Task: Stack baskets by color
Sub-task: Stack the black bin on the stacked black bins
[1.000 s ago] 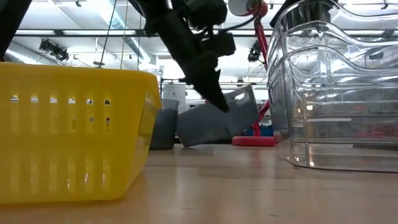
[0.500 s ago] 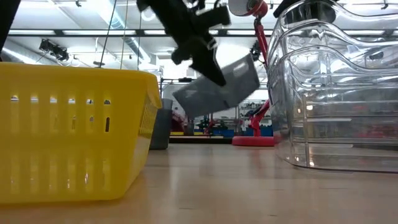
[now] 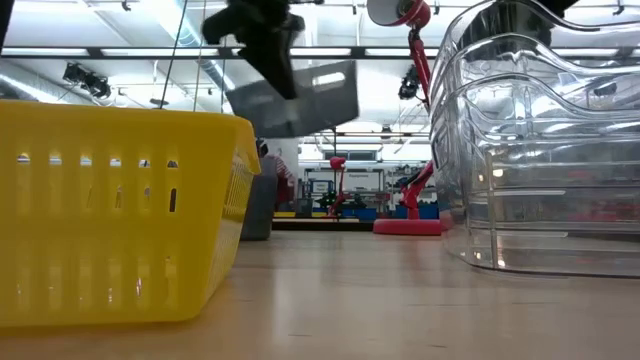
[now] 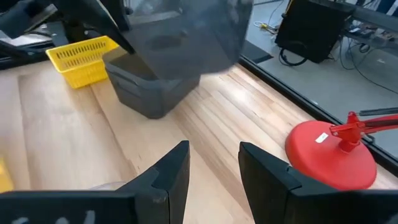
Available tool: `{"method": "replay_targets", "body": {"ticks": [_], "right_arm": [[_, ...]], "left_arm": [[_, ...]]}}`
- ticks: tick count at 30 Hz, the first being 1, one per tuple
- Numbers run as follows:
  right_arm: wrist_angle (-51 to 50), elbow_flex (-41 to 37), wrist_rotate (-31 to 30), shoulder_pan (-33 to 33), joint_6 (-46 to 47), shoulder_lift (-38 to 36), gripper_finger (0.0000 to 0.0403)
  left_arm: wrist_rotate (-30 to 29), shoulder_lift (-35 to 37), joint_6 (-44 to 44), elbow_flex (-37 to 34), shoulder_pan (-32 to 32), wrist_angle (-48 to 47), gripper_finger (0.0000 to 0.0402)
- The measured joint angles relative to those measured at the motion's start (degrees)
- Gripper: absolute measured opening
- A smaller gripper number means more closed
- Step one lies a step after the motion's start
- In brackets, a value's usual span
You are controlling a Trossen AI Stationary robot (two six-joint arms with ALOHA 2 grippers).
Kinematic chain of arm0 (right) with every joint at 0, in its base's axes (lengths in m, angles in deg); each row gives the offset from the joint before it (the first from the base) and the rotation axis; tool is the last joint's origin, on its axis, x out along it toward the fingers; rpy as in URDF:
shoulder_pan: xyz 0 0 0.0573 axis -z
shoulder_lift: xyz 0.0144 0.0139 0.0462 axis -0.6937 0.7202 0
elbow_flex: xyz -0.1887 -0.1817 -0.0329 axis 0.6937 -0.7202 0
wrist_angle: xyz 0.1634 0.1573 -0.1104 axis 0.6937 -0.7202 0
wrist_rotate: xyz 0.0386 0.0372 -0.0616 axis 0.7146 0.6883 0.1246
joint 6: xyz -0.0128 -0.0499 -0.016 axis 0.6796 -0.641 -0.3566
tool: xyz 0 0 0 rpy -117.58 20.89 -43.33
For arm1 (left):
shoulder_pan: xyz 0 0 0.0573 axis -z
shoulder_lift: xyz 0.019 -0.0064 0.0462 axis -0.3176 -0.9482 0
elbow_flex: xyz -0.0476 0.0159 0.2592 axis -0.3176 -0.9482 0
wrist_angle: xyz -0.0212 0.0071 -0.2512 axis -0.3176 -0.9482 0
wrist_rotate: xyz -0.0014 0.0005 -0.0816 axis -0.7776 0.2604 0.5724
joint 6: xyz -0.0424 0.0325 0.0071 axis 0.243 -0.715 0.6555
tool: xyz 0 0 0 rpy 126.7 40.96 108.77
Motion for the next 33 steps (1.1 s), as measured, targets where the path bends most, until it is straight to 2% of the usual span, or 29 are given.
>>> {"method": "replay_targets", "body": {"ticks": [3,8,10,19,27,33], "right_arm": [[-0.07,-0.24,0.0,0.04,-0.01,0.0,0.0143],[0.66,-0.24,0.02,0.09,-0.39,-0.02,0.0143],[0.78,-0.24,0.07,0.09,-0.39,-0.02,0.0143],[1.1,-0.24,0.51,0.02,-0.15,-0.02,0.0143],[1.78,-0.24,0.55,0.03,-0.22,-0.02,0.0143],[1.83,-0.24,0.72,0.03,-0.17,-0.02,0.0143]], "left_arm": [[-1.8,1.51,1.51,0.06,1.07,-4.73,0.0009],[-1.52,1.58,4.81,-0.12,1.27,-15.2,0.0009],[-1.71,1.62,4.09,-1.19,1.21,-16.71,0.0009],[2.81,4.4,0.43,-9.16,1.26,-15.88,0.0009],[9.57,5.47,-1.58,-9.4,1.43,-18.7,0.0009],[12.54,5.41,-2.52,-9.4,1.72,-18.81,0.0009]]}}
